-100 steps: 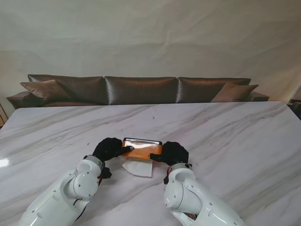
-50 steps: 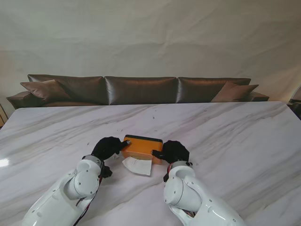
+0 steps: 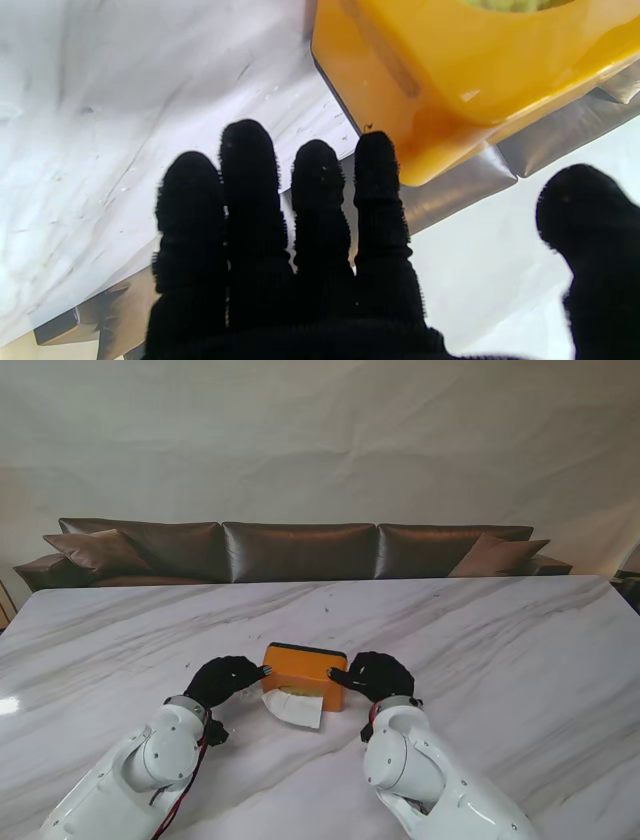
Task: Refill a tissue box and feed the first sheet
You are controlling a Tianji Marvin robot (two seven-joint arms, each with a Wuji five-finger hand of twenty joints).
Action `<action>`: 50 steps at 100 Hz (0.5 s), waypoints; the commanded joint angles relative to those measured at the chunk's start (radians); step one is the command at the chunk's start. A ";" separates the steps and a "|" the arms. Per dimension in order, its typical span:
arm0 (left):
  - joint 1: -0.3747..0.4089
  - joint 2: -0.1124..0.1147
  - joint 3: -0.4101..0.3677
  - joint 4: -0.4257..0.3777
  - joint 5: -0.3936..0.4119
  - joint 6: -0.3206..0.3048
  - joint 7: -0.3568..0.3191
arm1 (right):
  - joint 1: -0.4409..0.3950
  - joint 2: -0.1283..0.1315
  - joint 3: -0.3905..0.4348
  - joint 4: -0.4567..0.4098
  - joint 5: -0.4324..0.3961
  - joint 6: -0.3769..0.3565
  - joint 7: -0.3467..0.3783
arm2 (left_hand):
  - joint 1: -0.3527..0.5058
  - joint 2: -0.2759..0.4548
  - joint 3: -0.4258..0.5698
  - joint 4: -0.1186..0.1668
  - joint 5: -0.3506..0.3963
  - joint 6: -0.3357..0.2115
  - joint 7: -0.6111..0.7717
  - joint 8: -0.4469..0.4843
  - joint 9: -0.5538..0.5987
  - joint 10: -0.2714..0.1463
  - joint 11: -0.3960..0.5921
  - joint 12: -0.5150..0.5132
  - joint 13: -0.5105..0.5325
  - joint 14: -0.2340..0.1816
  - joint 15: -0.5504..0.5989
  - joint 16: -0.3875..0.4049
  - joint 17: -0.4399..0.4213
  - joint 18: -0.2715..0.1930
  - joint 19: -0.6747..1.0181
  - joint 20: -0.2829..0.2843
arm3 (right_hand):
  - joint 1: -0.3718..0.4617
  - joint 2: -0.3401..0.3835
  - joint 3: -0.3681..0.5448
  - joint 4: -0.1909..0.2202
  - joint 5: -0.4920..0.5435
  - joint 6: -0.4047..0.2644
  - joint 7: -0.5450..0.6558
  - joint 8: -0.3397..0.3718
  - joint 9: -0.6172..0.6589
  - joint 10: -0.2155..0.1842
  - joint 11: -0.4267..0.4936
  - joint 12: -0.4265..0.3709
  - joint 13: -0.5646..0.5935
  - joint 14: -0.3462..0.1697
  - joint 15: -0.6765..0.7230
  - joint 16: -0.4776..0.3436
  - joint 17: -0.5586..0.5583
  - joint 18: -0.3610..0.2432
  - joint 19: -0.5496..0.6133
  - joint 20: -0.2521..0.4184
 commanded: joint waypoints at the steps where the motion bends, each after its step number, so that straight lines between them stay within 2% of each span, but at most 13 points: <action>1: 0.020 0.016 -0.013 -0.022 0.008 0.002 -0.020 | -0.019 0.017 0.009 -0.017 -0.019 -0.012 0.024 | -0.013 -0.030 -0.015 0.034 -0.075 -0.040 -0.034 -0.019 -0.077 -0.049 -0.030 -0.015 -0.048 -0.030 -0.021 -0.014 -0.026 -0.054 -0.155 0.016 | -0.041 -0.048 0.037 0.021 -0.075 0.004 -0.029 -0.013 -0.066 -0.015 -0.017 0.004 -0.041 0.012 -0.029 0.010 -0.020 -0.042 -0.013 0.000; 8: 0.038 0.021 -0.025 -0.039 0.032 0.003 -0.025 | -0.034 0.031 0.018 -0.032 -0.048 -0.018 0.046 | 0.006 -0.053 -0.009 0.038 -0.154 -0.038 -0.062 -0.026 -0.150 -0.071 -0.058 -0.030 -0.086 -0.042 -0.067 -0.031 -0.056 -0.057 -0.174 0.010 | -0.023 -0.086 0.046 0.025 -0.168 0.025 -0.046 -0.020 -0.148 -0.027 -0.024 0.000 -0.080 -0.002 -0.047 0.009 -0.043 -0.050 -0.034 0.003; 18: 0.058 0.027 -0.037 -0.057 0.065 0.001 -0.023 | -0.052 0.046 0.023 -0.049 -0.091 -0.020 0.069 | 0.038 -0.100 -0.008 0.029 -0.225 -0.033 -0.077 -0.030 -0.214 -0.094 -0.086 -0.051 -0.114 -0.056 -0.100 -0.044 -0.075 -0.058 -0.201 0.003 | 0.006 -0.131 0.042 0.026 -0.256 0.044 -0.040 -0.026 -0.223 -0.040 -0.020 -0.008 -0.117 -0.017 -0.059 0.014 -0.064 -0.059 -0.055 0.015; 36: 0.058 0.041 -0.026 -0.060 0.135 0.009 -0.046 | -0.055 0.055 0.012 -0.041 -0.112 -0.018 0.093 | 0.131 -0.182 0.035 0.034 -0.290 -0.026 -0.072 -0.036 -0.271 -0.121 -0.105 -0.083 -0.134 -0.075 -0.129 -0.053 -0.102 -0.058 -0.243 -0.005 | 0.043 -0.161 0.042 0.027 -0.302 0.057 -0.026 -0.031 -0.266 -0.048 -0.016 -0.016 -0.134 -0.031 -0.061 0.019 -0.077 -0.063 -0.068 0.025; 37: 0.057 0.041 -0.024 -0.058 0.137 0.010 -0.046 | -0.054 0.055 0.011 -0.040 -0.111 -0.018 0.093 | 0.088 -0.211 0.140 0.026 -0.295 -0.026 -0.056 -0.052 -0.273 -0.121 -0.091 -0.105 -0.135 -0.076 -0.128 -0.052 -0.103 -0.058 -0.250 0.006 | 0.046 -0.161 0.042 0.027 -0.302 0.058 -0.025 -0.031 -0.267 -0.049 -0.015 -0.016 -0.134 -0.031 -0.060 0.019 -0.077 -0.064 -0.068 0.026; 40: 0.052 0.041 -0.016 -0.052 0.141 0.010 -0.045 | -0.051 0.054 0.005 -0.034 -0.108 -0.015 0.093 | 0.010 -0.260 0.344 0.000 -0.299 -0.024 -0.053 -0.054 -0.275 -0.121 -0.092 -0.096 -0.135 -0.077 -0.126 -0.052 -0.105 -0.058 -0.253 0.010 | 0.052 -0.163 0.043 0.028 -0.302 0.058 -0.022 -0.032 -0.267 -0.048 -0.014 -0.017 -0.134 -0.031 -0.059 0.020 -0.078 -0.064 -0.069 0.027; 50: 0.029 0.037 0.013 -0.017 0.138 0.008 -0.030 | -0.030 0.049 -0.016 -0.005 -0.094 -0.012 0.091 | -0.028 -0.283 0.459 -0.017 -0.306 -0.019 -0.039 -0.055 -0.281 -0.120 -0.082 -0.104 -0.134 -0.078 -0.118 -0.051 -0.104 -0.061 -0.247 0.013 | 0.069 -0.166 0.042 0.031 -0.302 0.058 -0.012 -0.034 -0.268 -0.048 -0.008 -0.019 -0.130 -0.033 -0.054 0.022 -0.076 -0.069 -0.067 0.032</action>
